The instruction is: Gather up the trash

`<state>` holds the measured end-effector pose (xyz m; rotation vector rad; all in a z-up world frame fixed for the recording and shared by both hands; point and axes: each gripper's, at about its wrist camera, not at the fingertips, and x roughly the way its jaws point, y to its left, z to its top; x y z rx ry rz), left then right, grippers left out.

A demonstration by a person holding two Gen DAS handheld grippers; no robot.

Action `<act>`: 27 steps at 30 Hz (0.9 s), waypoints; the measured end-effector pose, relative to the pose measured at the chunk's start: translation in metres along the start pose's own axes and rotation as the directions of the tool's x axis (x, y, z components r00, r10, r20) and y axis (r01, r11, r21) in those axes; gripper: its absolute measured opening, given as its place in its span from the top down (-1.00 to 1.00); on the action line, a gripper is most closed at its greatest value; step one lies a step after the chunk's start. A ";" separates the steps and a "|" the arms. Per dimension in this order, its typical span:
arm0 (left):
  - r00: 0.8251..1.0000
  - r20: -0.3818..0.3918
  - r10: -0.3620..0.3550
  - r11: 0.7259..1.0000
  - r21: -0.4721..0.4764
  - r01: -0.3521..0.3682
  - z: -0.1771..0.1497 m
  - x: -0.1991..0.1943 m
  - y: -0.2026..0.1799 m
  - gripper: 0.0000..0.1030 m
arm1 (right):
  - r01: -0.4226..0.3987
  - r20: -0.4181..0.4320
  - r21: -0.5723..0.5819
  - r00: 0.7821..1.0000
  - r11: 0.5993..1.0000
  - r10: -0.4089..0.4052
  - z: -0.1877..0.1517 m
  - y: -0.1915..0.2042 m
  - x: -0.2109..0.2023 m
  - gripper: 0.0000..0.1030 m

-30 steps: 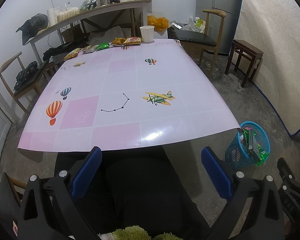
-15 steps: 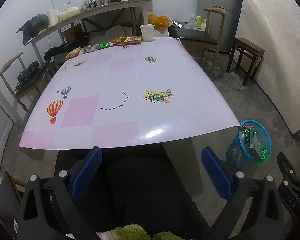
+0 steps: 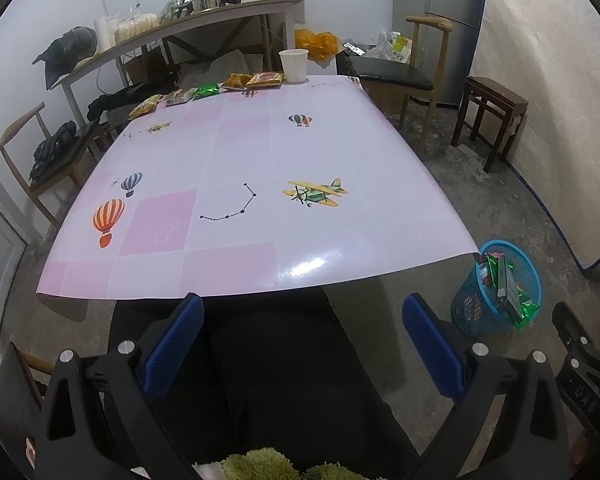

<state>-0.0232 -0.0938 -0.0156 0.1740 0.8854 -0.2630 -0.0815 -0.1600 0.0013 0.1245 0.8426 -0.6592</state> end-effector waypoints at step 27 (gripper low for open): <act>1.000 -0.021 -0.008 1.000 -0.003 0.008 -0.008 0.006 0.001 -0.89 | 0.012 0.008 0.002 1.000 1.000 -0.012 -0.004 -0.001 -0.003 -0.85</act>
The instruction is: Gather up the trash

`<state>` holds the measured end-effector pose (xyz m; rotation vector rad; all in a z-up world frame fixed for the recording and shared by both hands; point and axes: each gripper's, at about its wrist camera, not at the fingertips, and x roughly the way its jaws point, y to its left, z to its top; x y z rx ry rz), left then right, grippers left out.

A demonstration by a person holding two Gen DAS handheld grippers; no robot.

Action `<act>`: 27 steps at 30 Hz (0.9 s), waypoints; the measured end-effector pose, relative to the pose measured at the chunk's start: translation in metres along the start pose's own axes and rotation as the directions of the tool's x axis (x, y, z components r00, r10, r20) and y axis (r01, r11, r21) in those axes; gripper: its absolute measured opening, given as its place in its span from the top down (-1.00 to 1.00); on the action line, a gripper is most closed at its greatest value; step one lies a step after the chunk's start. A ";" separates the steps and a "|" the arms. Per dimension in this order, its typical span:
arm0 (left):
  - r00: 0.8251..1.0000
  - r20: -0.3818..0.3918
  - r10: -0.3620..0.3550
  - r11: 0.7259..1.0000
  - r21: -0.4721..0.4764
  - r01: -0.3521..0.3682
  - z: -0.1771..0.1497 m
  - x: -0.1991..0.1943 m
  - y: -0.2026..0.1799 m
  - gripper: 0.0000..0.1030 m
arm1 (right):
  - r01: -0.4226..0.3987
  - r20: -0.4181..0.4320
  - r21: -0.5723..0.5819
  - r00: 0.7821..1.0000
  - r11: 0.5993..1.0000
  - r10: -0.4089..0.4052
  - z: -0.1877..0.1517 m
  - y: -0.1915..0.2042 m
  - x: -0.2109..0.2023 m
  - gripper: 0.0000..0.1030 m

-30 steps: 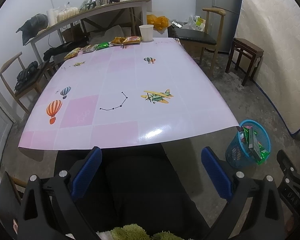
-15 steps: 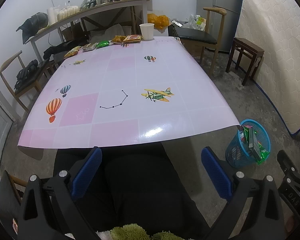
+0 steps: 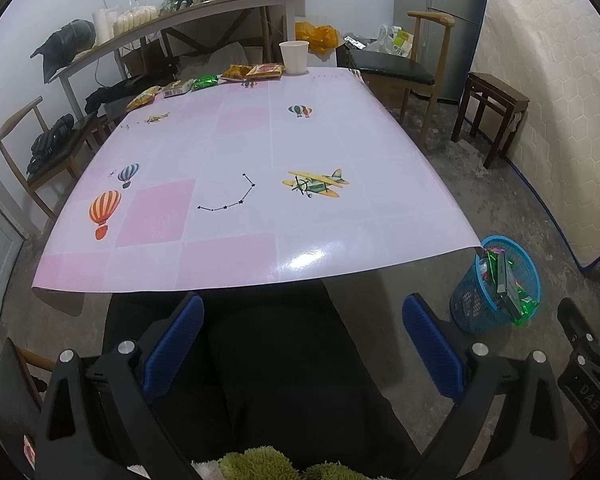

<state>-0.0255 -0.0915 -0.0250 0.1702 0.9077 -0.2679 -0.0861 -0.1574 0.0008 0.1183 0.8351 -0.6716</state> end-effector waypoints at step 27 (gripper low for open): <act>1.000 -0.001 0.000 1.000 0.002 0.000 0.001 0.000 0.001 -0.89 | 0.001 0.000 0.013 1.000 1.000 -0.001 -0.004 -0.002 0.000 -0.85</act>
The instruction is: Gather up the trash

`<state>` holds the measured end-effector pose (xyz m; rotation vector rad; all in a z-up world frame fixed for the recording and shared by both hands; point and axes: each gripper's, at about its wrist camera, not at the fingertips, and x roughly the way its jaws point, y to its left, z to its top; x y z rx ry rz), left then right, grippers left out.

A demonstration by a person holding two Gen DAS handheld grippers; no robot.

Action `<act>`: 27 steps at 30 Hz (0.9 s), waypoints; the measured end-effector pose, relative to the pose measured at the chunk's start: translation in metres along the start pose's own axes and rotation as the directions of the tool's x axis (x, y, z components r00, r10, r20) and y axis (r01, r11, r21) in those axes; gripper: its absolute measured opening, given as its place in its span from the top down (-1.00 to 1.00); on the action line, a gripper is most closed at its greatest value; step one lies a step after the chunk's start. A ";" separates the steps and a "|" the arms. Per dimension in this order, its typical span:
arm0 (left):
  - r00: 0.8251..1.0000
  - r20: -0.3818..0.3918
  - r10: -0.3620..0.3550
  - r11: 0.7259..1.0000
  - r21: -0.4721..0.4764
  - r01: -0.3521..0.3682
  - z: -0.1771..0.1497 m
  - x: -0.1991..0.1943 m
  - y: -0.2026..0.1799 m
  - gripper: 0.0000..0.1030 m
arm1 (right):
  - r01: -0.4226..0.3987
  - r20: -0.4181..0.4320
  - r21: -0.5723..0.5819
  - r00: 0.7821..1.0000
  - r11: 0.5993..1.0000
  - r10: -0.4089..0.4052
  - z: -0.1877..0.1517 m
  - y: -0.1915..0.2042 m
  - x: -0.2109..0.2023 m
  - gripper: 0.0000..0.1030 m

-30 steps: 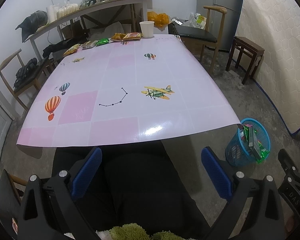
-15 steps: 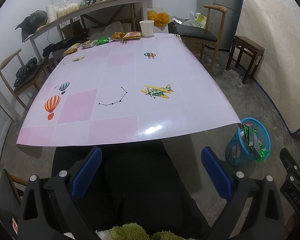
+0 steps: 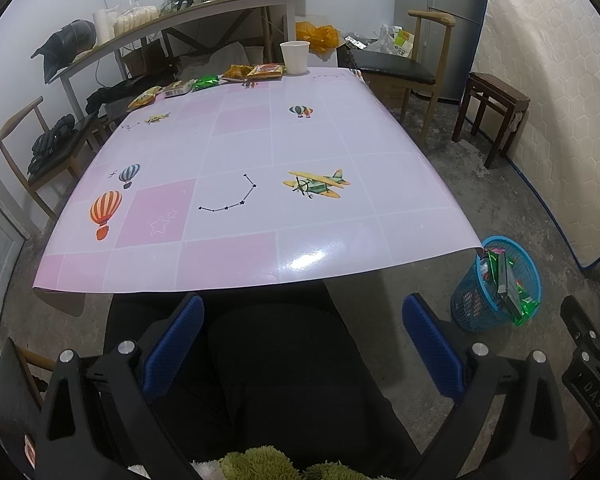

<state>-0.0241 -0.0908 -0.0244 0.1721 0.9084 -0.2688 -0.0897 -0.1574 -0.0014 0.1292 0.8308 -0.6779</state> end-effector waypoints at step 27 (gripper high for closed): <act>1.000 0.001 0.001 1.000 -0.004 -0.001 0.002 -0.001 0.002 -0.89 | -0.003 0.006 0.004 1.000 1.000 0.003 0.000 0.003 -0.005 -0.85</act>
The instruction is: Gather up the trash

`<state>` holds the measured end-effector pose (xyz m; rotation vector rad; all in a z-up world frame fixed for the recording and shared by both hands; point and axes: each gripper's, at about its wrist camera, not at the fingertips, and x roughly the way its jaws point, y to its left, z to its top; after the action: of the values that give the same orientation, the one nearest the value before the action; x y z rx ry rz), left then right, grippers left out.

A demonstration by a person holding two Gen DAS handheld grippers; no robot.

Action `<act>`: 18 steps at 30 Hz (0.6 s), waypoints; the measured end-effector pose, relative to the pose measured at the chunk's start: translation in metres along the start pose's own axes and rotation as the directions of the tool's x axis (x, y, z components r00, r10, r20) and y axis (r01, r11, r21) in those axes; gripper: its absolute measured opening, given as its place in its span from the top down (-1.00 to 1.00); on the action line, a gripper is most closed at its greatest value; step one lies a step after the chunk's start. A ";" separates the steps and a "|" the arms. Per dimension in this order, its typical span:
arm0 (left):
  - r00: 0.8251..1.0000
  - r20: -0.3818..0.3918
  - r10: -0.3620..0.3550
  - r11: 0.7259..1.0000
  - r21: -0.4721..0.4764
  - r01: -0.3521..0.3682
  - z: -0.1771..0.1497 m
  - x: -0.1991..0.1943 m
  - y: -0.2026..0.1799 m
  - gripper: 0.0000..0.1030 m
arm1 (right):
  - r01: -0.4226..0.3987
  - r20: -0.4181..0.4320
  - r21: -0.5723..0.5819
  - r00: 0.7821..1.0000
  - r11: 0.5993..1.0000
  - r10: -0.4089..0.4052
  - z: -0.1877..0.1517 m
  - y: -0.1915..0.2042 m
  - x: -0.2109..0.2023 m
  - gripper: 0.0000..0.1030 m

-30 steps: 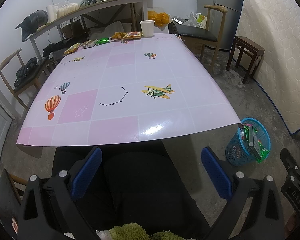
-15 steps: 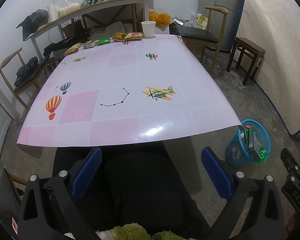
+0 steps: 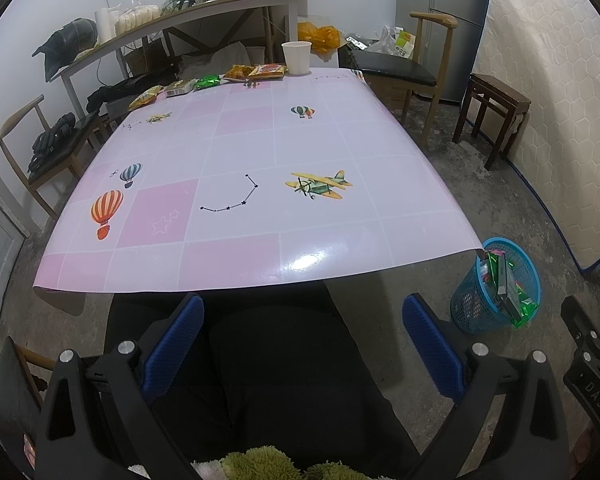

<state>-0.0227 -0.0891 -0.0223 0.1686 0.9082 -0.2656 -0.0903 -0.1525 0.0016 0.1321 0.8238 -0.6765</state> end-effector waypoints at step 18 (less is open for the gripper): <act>1.000 -0.002 0.000 1.000 -0.001 0.000 0.000 0.000 0.000 -0.89 | -0.002 -0.001 0.000 1.000 1.000 0.002 0.001 -0.001 -0.001 -0.85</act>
<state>-0.0228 -0.0894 -0.0221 0.1676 0.9100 -0.2647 -0.0907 -0.1532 0.0027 0.1337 0.8248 -0.6742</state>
